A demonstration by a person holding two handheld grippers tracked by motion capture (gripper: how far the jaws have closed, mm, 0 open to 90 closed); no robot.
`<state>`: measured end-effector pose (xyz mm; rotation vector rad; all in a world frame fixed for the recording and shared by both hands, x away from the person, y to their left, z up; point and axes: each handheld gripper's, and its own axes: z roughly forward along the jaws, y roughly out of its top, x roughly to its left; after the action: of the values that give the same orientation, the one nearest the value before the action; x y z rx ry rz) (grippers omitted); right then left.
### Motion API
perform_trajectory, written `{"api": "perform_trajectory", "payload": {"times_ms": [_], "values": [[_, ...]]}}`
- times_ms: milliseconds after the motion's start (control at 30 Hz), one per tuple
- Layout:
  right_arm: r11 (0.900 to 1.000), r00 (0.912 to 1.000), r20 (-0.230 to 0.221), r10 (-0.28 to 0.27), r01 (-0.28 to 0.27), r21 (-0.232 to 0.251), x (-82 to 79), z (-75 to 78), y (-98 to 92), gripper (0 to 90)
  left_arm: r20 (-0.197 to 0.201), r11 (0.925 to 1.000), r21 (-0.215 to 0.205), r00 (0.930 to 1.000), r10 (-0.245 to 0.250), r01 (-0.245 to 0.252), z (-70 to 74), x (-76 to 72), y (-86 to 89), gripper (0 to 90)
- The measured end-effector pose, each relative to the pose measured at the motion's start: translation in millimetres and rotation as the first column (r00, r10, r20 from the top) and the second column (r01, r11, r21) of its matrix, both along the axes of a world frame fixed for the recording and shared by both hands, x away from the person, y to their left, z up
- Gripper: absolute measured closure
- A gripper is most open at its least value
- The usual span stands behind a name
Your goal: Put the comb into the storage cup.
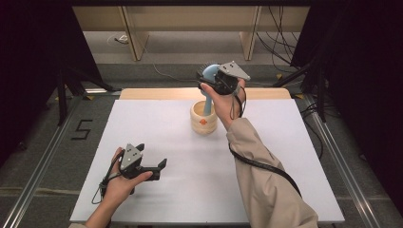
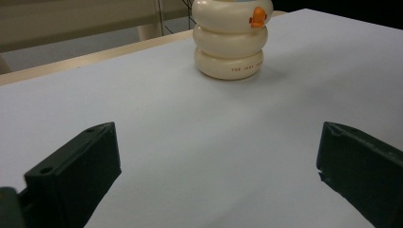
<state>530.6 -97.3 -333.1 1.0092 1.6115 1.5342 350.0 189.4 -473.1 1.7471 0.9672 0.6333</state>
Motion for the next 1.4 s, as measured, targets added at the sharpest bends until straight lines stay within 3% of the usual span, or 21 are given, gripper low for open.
{"api": "perform_trajectory", "payload": {"times_ms": [1400], "values": [[1.000, 0.9999, 0.006, -0.010, 0.010, -0.007, 0.7, -9.5, 2.1, 20.3, -0.002, 1.0000, 0.000, 1.0000, 0.001, -0.001, -0.7, 0.1, 0.2, 0.3]]}}
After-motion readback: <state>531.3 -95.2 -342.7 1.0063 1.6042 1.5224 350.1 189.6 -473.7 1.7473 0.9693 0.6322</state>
